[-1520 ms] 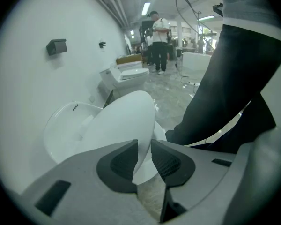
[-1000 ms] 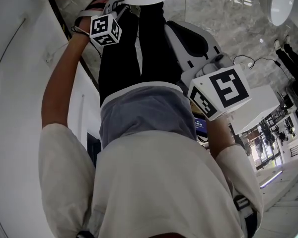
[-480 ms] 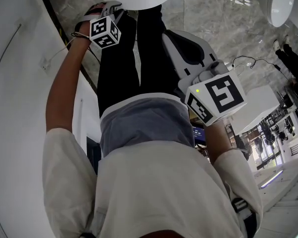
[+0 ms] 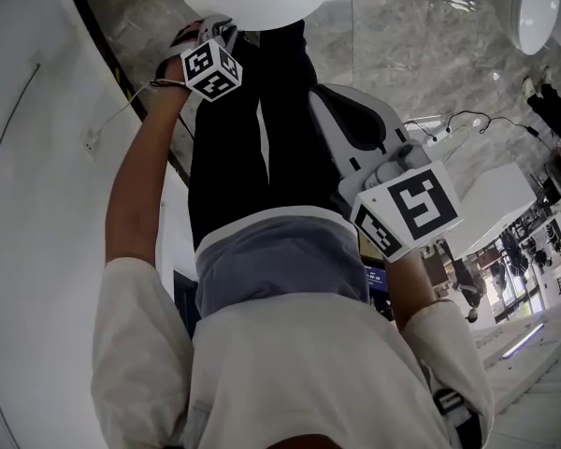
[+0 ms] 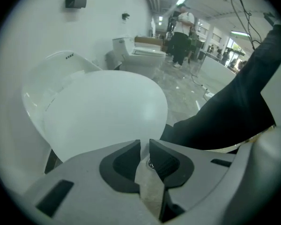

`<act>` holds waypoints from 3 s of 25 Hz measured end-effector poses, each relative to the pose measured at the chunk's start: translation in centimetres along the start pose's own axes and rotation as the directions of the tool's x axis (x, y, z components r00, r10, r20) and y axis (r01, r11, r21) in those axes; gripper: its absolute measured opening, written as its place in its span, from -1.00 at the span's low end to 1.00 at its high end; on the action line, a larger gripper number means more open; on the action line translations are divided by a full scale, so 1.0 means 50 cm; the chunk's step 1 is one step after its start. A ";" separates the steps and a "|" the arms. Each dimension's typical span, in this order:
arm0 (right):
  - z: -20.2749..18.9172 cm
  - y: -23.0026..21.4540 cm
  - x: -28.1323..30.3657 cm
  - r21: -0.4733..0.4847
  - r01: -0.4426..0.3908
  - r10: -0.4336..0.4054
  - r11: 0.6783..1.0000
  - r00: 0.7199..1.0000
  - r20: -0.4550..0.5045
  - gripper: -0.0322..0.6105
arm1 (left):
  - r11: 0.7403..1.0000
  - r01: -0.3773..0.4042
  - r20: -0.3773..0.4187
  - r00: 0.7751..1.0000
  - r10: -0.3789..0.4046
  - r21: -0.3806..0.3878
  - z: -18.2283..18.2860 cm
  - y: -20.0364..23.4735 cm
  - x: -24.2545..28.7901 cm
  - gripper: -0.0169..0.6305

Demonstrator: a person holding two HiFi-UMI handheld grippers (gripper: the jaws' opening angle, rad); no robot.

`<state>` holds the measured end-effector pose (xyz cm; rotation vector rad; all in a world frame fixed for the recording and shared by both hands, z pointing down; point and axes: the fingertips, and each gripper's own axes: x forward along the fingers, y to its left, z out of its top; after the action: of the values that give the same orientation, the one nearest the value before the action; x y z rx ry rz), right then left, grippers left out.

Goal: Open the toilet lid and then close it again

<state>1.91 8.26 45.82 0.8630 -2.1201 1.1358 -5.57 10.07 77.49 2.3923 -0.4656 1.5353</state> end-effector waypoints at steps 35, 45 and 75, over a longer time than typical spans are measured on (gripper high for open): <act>0.005 -0.007 -0.042 -0.009 0.024 -0.023 1.000 0.998 0.055 -0.87 | 0.839 -0.116 0.043 0.986 0.164 -0.531 0.007 0.042 -0.068 -0.91; 0.044 0.030 -0.109 -0.041 0.046 -0.041 0.998 0.992 0.123 -0.87 | 0.775 -0.087 0.178 0.952 0.251 -0.627 0.107 0.046 -0.252 -0.92; 0.216 0.110 -0.309 -0.148 0.111 -0.056 0.983 0.941 0.335 -0.87 | 0.783 -0.087 0.467 0.760 0.451 -0.616 0.370 0.094 -0.784 -0.92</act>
<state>5.39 5.41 26.71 1.1157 -2.3793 0.8000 -7.44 3.62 34.41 2.3042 -1.2735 0.5159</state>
